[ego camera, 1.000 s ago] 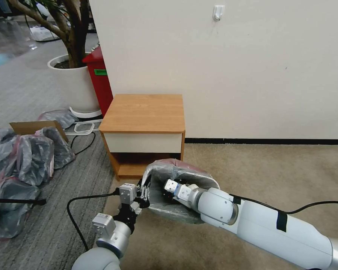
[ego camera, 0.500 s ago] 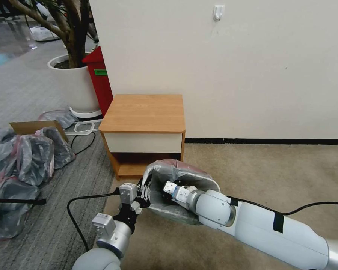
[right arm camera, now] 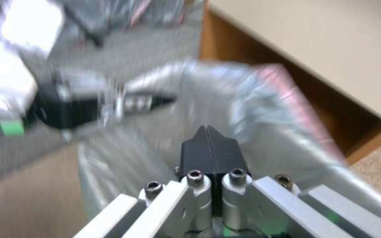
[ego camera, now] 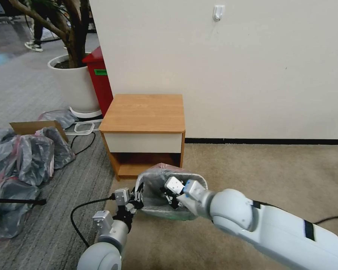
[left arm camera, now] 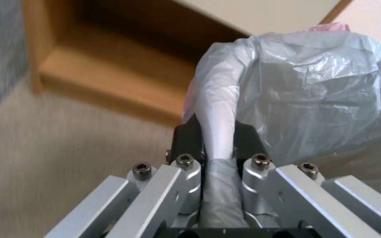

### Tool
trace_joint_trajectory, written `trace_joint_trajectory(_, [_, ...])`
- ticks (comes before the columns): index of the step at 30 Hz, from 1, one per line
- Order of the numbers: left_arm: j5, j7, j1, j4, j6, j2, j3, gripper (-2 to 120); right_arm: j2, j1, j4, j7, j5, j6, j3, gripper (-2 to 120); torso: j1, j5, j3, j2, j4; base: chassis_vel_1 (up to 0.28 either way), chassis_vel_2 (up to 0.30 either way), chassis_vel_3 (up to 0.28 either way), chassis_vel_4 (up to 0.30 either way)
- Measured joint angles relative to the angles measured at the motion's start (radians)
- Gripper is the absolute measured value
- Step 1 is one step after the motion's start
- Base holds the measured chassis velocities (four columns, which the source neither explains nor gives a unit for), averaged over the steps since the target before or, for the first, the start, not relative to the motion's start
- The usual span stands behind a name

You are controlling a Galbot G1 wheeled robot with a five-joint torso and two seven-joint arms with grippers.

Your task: Pick up the garbage bag from the table and place it over the trash can.

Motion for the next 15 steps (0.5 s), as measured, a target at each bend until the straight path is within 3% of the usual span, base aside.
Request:
trace_joint_trajectory(3, [-0.066, -0.044, 0.004, 0.0, 0.024, -0.001, -0.001, 7, -0.033, -0.145, 0.029, 0.051, -0.024, 0.159, 0.093, 0, 0.0, -0.0002, 0.0, 0.0, 0.0001, 0.0, 0.0, 0.0, 0.0])
trace_joint_trajectory(4, [-0.066, -0.044, 0.004, 0.0, 0.024, -0.001, -0.001, 7, -0.033, -0.145, 0.029, 0.051, -0.024, 0.159, 0.093, 0, 0.0, -0.0002, 0.0, 0.0, 0.0001, 0.0, 0.0, 0.0, 0.0])
trace_joint_trajectory(5, [-0.084, -0.059, 0.012, -0.005, 0.034, -0.001, -0.001, 7, -0.019, -0.239, 0.029, 0.063, -0.069, 0.228, 0.168, 0, 0.0, -0.0001, 0.0, 0.0, 0.0002, 0.0, 0.0, 0.0, 0.0])
trace_joint_trajectory(7, [-0.095, -0.073, 0.026, -0.011, 0.043, -0.001, 0.001, 7, 0.039, -0.388, 0.028, 0.071, -0.154, 0.32, 0.301, 0, 0.0, 0.0003, 0.0, 0.0, 0.0001, 0.0, 0.0, 0.0, 0.0])
trace_joint_trajectory(9, [-0.096, -0.077, 0.032, -0.014, 0.049, 0.0, 0.002, 7, 0.071, -0.458, 0.025, 0.074, -0.198, 0.364, 0.36, 0, 0.0, 0.0002, 0.0, 0.0, 0.0002, 0.0, 0.0, 0.0, 0.0])
trace_joint_trajectory(11, [-0.096, -0.085, 0.047, -0.019, 0.064, 0.005, 0.004, 7, 0.153, -0.619, 0.016, 0.076, -0.32, 0.468, 0.487, 8, 0.0, 0.0001, 0.0, 0.0, 0.0, 0.0, 0.0, 0.0, 0.0])
trace_joint_trajectory(15, [-0.092, -0.094, 0.057, -0.022, 0.081, 0.01, 0.007, 7, 0.237, -0.75, 0.007, 0.087, -0.437, 0.569, 0.57, 20, 0.0, -0.0003, 0.0, 0.0, 0.0, 0.0, 0.0, 0.0, 0.0])
